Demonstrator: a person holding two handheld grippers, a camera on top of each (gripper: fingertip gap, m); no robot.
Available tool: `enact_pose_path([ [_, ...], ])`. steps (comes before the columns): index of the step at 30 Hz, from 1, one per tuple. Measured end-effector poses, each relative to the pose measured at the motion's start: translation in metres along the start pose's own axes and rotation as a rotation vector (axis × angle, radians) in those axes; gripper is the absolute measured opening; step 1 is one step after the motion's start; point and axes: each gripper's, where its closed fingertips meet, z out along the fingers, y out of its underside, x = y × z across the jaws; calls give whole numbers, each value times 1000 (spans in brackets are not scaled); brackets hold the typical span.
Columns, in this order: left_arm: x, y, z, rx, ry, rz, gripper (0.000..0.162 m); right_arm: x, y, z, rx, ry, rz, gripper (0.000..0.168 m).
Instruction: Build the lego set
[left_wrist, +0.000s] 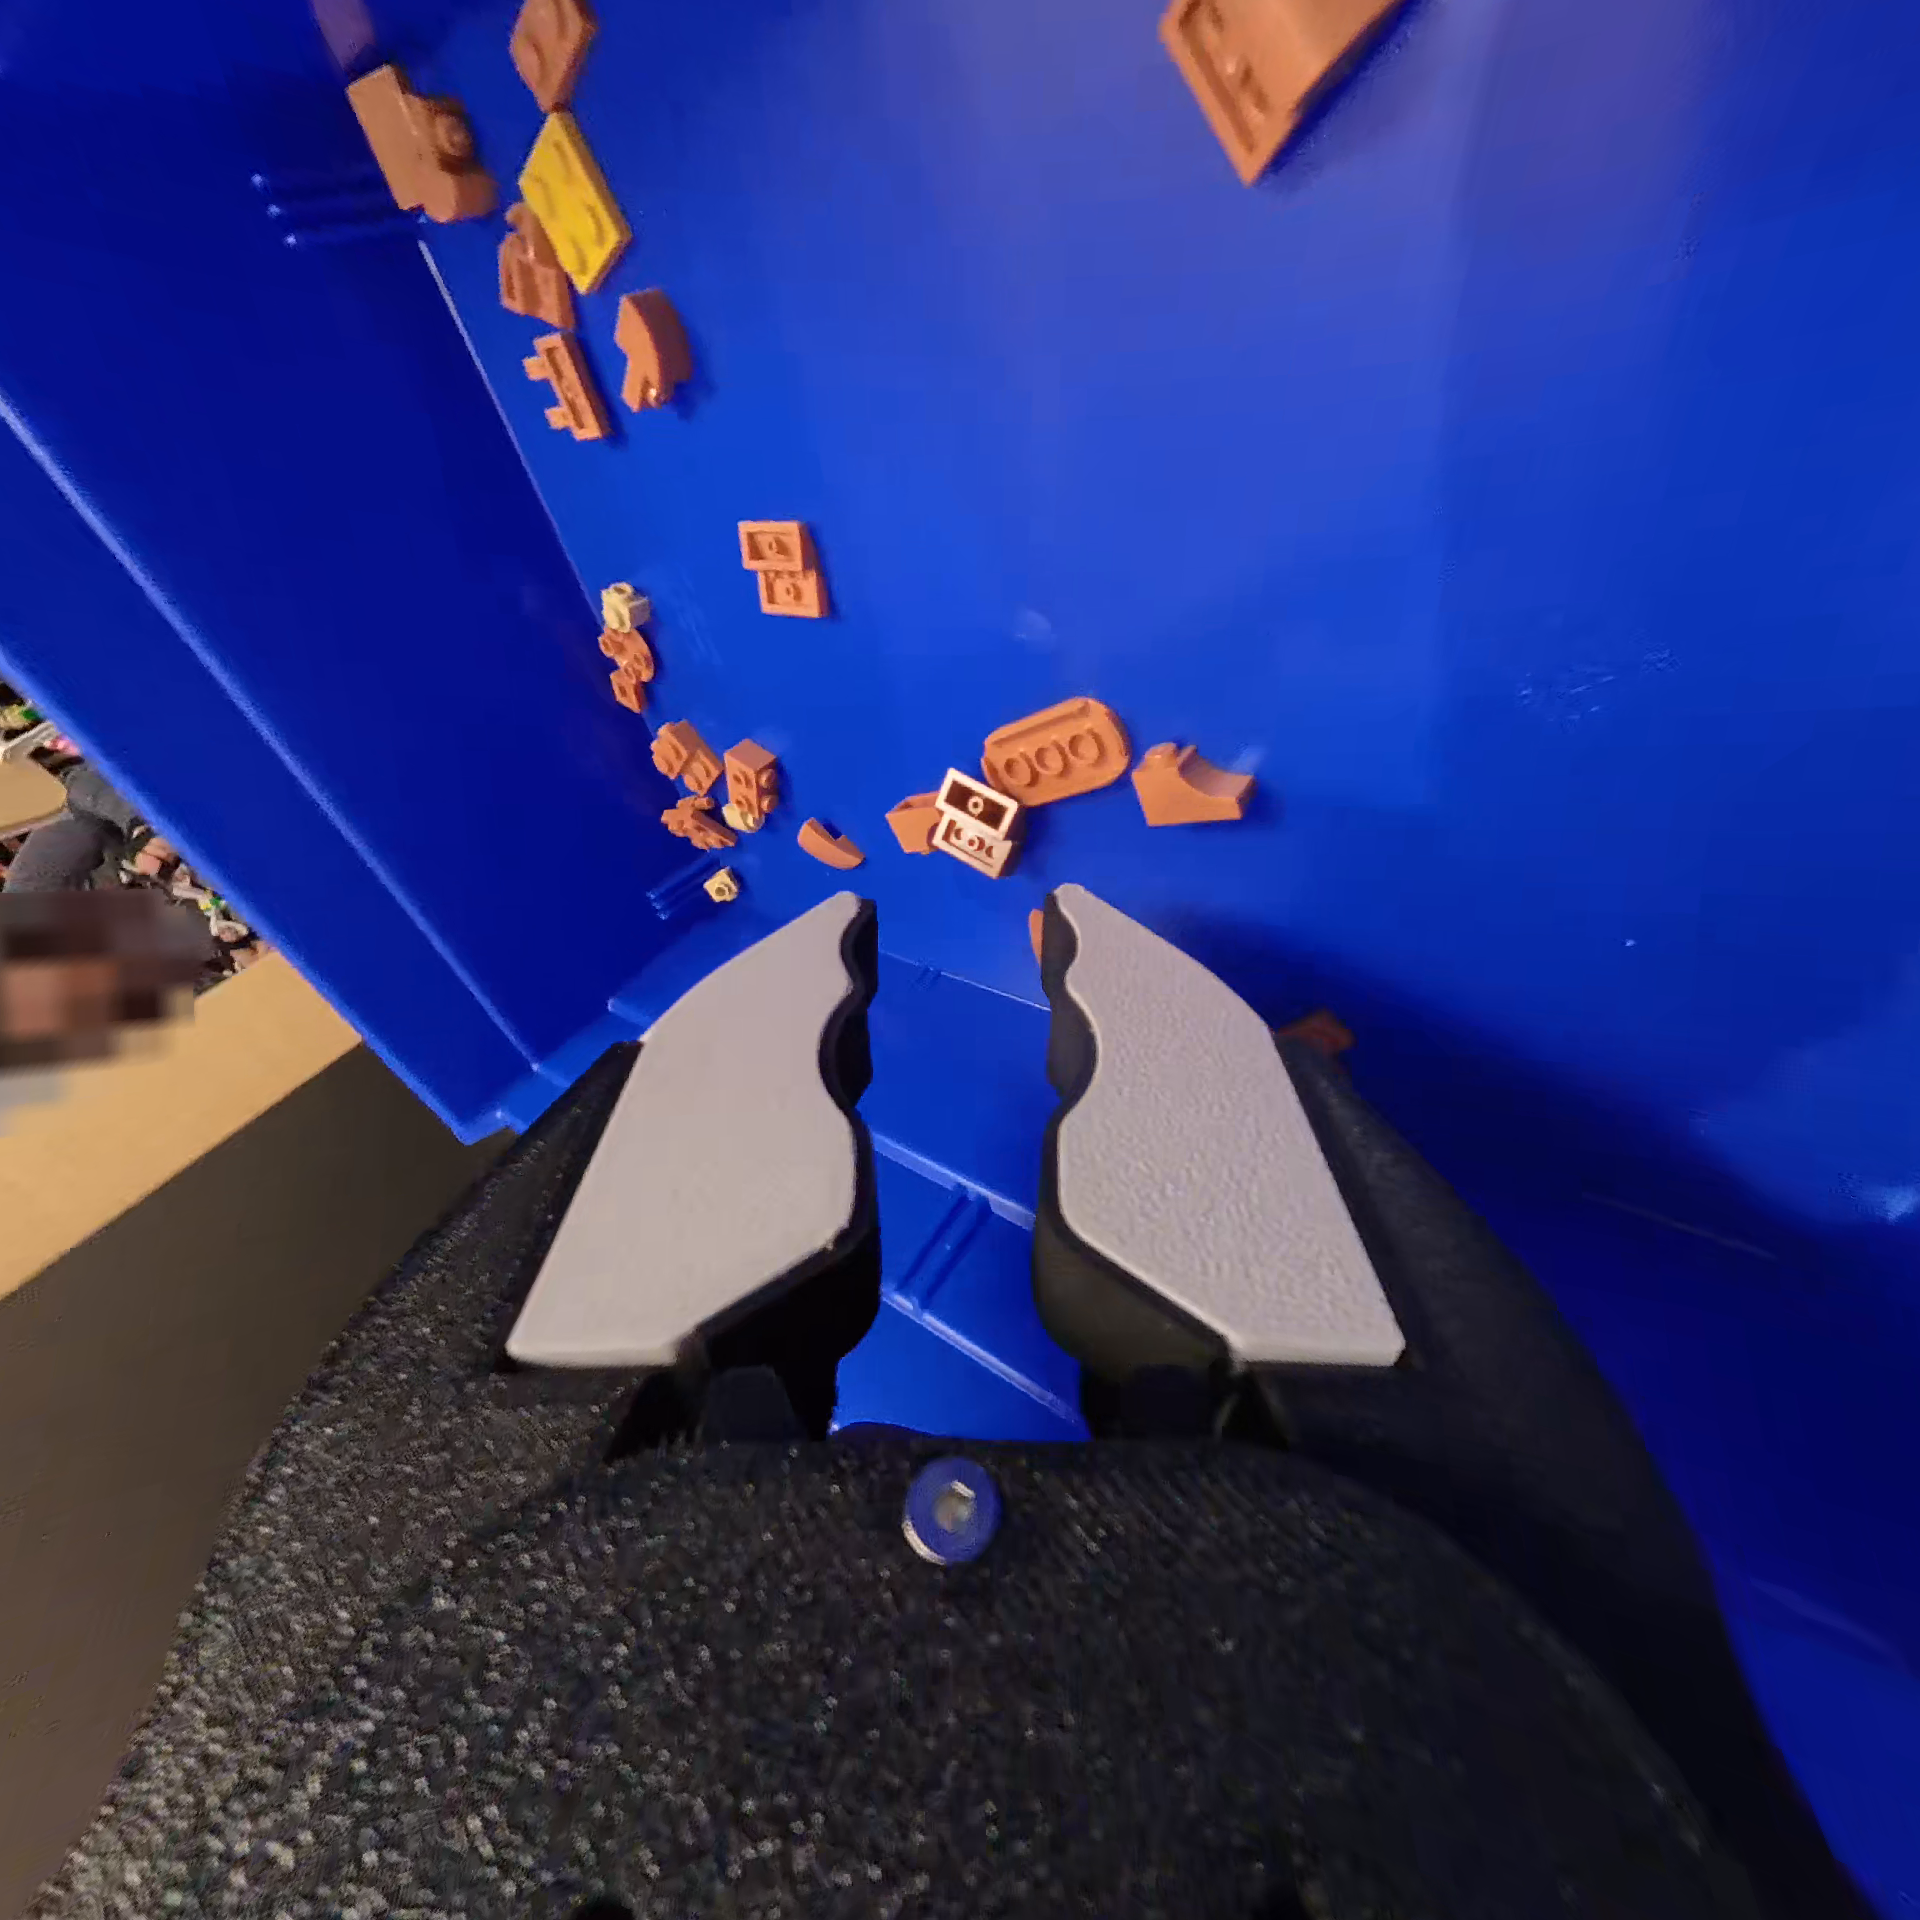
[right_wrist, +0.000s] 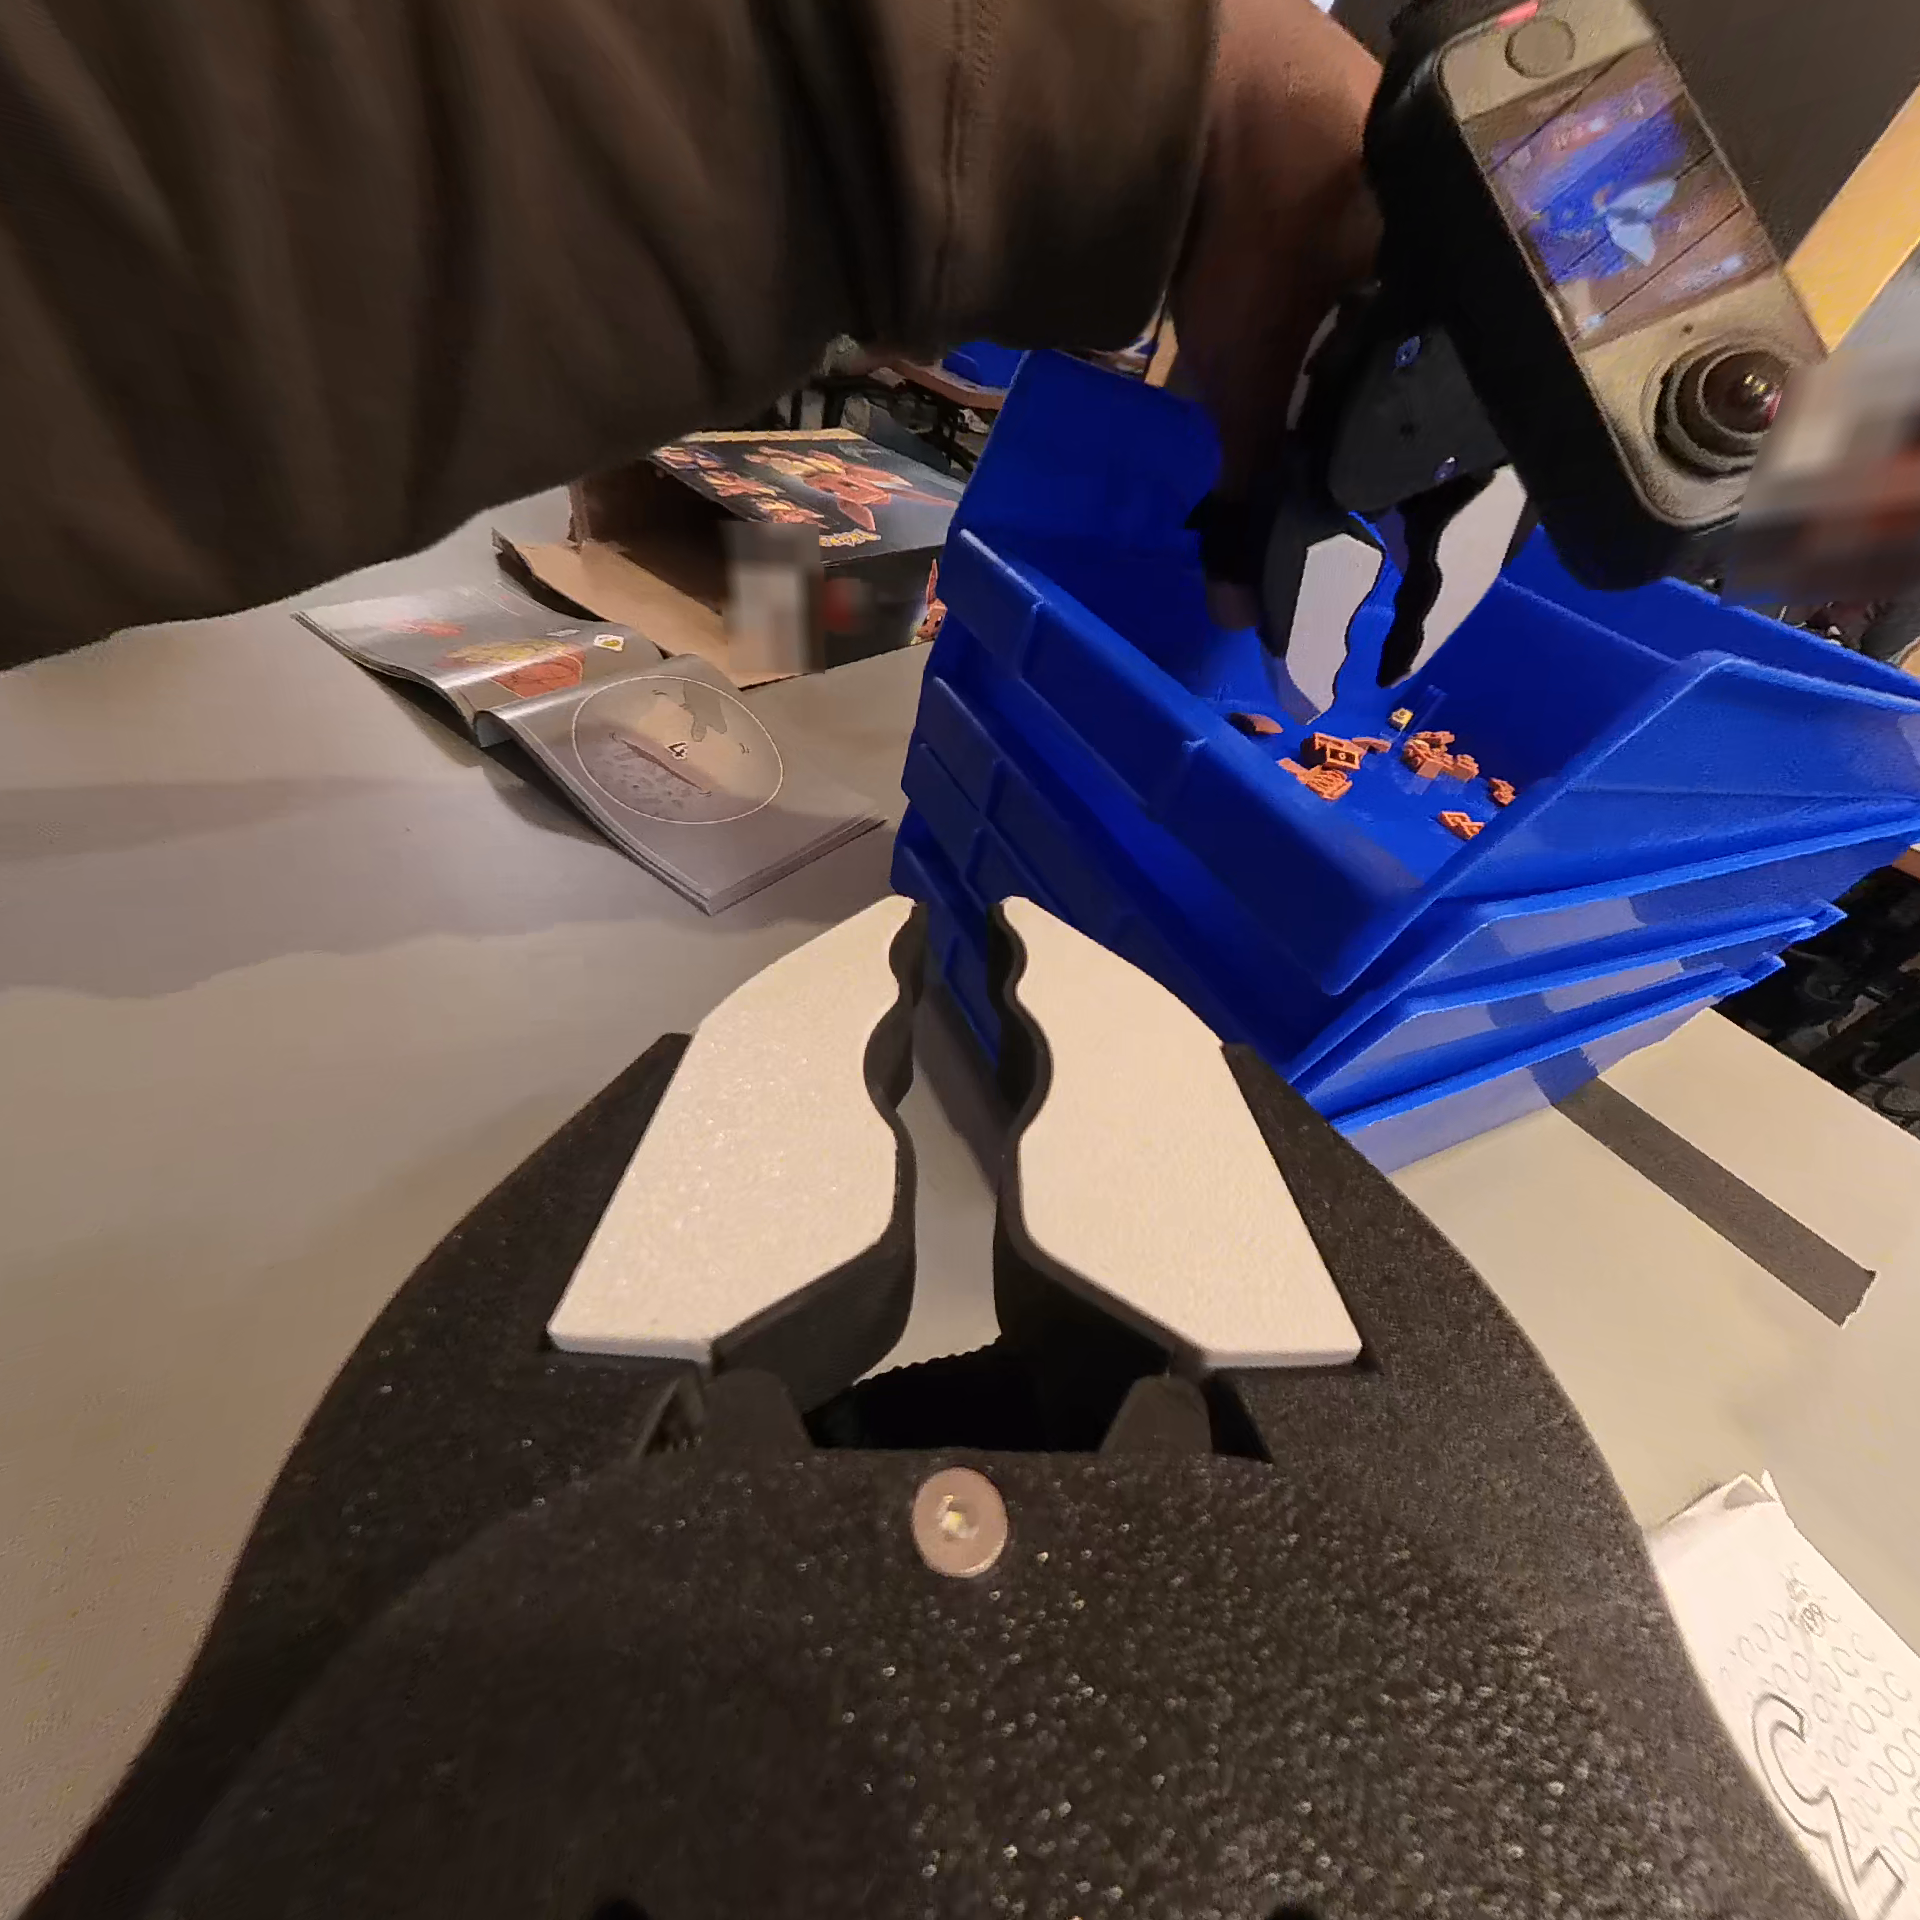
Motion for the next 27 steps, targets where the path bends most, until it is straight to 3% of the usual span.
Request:
enact_pose_path([
  [9, 0, -1, 23, -56, 93, 140, 34, -2, 0, -7, -4, -12, -13, 11],
  [12, 6, -4, 25, -38, 158, 144, 12, -3, 1, -6, -10, -17, -9, 11],
  [18, 15, -5, 13, 48, 192, 47, 10, -3, 4, -4, -21, -11, -18, 11],
  [22, 15, -26, -29, 310, 133, -123, 10, 0, 3, -3, -10, 26, -56, 11],
  [27, 40, -49, -124, 776, 4, -357, 10, 10, -12, -8, 65, 179, -212, 12],
])
